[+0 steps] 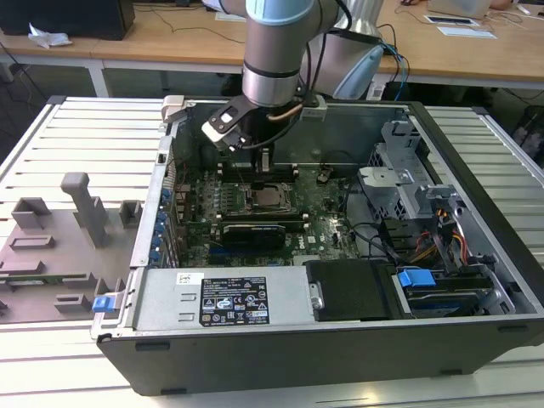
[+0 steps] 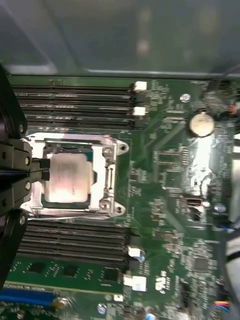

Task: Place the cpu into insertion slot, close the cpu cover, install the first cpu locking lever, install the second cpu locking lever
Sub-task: 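Close the cpu cover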

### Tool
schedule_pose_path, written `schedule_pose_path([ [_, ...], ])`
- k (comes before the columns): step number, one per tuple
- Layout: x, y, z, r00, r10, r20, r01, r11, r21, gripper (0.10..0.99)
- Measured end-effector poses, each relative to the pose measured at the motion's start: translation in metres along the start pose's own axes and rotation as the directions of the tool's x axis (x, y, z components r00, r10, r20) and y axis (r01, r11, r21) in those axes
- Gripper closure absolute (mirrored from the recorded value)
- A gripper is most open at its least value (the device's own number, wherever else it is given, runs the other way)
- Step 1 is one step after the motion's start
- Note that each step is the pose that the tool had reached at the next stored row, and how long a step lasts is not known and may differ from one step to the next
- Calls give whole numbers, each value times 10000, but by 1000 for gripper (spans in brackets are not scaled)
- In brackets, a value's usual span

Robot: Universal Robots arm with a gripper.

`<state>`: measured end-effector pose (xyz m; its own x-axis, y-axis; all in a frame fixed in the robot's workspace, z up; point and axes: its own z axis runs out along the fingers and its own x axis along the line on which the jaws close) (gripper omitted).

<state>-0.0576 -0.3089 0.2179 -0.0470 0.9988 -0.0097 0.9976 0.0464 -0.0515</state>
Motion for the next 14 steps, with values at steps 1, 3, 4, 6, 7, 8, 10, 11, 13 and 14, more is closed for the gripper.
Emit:
schedule_pose_path([
  [1,1,-6,15,10000,-1,0,1,10000,0,980],
  [3,4,-58,73,10000,-1,1,1,10000,1,980],
  [4,6,-107,105,10000,1,1,-1,10000,0,980],
  [6,7,-138,123,10000,-1,-5,1,10000,4,980],
  [7,7,-138,126,10000,-2,-14,2,10000,3,980],
  [8,7,-135,127,10000,-5,-23,5,10000,2,980],
  [10,7,-107,131,10000,-14,-49,13,10000,-11,980],
  [11,0,-70,126,10000,-18,-58,18,10000,-6,980],
  [13,-14,9,121,9999,-32,-97,32,10000,5,980],
  [14,-25,59,118,9999,-36,-129,36,10000,9,980],
])
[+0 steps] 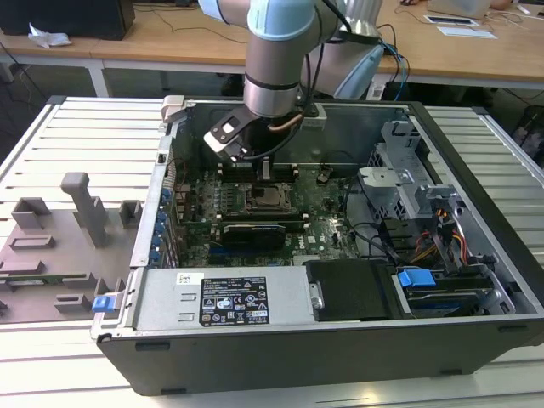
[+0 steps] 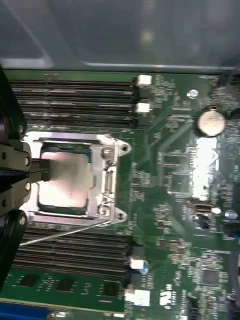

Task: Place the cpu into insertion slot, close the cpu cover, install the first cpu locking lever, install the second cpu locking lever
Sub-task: 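Close the cpu cover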

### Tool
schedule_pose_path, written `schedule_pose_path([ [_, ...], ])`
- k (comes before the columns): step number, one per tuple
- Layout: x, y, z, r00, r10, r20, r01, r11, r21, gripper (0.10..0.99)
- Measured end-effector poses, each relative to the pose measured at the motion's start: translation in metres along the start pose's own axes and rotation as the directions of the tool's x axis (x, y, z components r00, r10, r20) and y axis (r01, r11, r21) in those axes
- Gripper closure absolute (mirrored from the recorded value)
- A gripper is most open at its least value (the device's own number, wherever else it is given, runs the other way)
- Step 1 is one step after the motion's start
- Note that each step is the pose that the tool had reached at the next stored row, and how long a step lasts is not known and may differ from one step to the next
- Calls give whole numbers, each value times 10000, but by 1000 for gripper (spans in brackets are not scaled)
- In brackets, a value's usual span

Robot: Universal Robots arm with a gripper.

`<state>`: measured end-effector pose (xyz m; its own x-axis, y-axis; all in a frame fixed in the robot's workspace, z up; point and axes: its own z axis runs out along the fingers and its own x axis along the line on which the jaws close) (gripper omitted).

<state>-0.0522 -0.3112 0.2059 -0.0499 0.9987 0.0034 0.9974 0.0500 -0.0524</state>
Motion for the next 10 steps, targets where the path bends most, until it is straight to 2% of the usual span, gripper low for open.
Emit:
schedule_pose_path([
  [4,-22,190,-10,10000,-11,-48,12,10000,18,980],
  [6,-25,239,-31,10000,-15,-47,15,10000,25,980],
  [7,-25,243,-57,10000,-13,-49,13,10000,27,980],
  [8,-25,242,-136,10000,-12,-48,12,10000,27,980],
  [10,-25,237,-224,10000,-12,-48,12,10000,27,980],
])
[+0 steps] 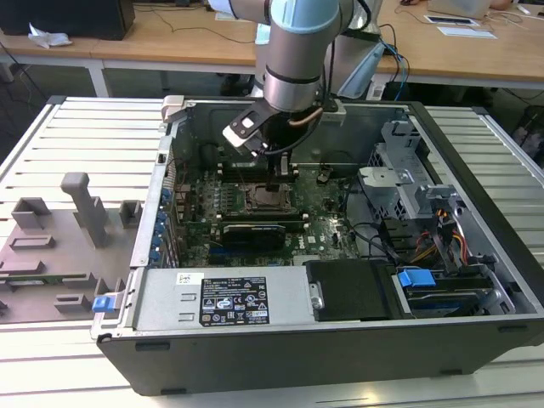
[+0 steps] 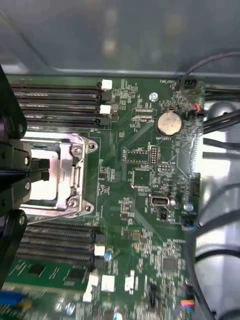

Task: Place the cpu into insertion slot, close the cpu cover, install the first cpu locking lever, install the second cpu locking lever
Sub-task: 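Close the cpu cover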

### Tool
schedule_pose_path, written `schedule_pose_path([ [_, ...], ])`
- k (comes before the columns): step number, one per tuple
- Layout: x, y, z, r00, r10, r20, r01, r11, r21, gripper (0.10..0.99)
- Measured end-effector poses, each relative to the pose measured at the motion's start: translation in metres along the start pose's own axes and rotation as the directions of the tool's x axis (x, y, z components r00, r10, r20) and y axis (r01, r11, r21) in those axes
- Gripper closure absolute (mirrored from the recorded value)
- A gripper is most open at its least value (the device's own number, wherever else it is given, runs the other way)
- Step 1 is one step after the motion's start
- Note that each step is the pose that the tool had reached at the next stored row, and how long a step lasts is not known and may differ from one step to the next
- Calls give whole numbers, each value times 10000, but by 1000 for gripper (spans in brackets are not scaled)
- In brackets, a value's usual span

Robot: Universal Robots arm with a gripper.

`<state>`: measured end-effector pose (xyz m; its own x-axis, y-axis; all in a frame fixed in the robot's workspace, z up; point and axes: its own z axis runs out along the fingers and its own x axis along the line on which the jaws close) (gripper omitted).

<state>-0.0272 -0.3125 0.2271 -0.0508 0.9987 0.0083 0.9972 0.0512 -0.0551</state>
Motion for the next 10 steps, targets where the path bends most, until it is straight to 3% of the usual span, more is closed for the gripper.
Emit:
schedule_pose_path([
  [7,3,-21,-396,10000,-1,0,1,10000,0,980],
  [10,4,-23,-421,10000,-2,-3,2,10000,-2,980],
])
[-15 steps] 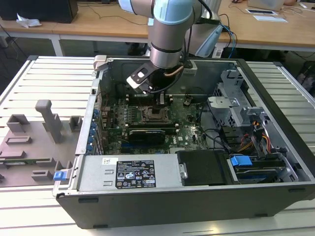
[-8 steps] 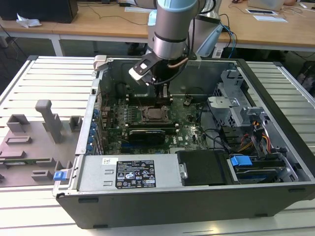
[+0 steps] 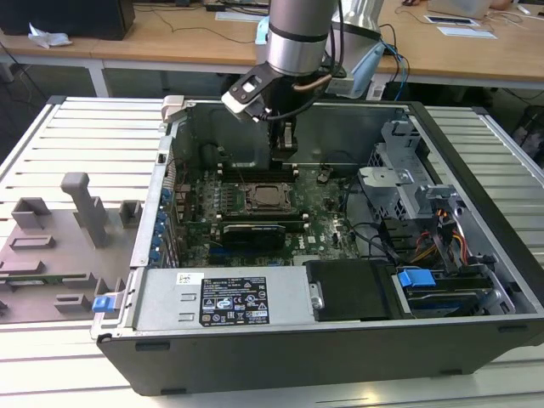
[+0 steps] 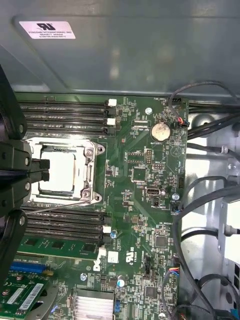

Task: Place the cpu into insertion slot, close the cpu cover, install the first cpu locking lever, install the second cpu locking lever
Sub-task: 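Close the cpu cover, then install the first cpu locking lever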

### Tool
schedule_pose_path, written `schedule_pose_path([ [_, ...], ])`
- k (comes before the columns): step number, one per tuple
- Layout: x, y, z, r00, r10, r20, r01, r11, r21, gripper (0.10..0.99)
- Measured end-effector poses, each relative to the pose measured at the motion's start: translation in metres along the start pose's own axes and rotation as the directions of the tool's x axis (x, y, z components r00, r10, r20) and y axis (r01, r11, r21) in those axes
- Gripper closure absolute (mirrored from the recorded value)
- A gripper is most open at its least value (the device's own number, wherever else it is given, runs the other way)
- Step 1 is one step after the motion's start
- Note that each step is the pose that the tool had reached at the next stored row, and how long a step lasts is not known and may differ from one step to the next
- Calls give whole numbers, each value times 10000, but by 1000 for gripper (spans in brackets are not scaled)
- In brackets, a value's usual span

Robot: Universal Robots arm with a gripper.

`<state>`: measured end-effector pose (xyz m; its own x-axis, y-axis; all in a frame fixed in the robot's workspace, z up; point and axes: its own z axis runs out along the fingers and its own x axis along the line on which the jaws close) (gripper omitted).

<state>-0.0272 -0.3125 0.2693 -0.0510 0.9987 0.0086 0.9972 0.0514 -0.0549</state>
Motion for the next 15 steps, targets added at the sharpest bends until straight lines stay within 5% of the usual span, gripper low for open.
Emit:
schedule_pose_path([
  [11,0,0,-3,10000,-24,3,24,10000,2,980],
  [15,0,0,-3,9950,-995,56,995,9950,13,980],
])
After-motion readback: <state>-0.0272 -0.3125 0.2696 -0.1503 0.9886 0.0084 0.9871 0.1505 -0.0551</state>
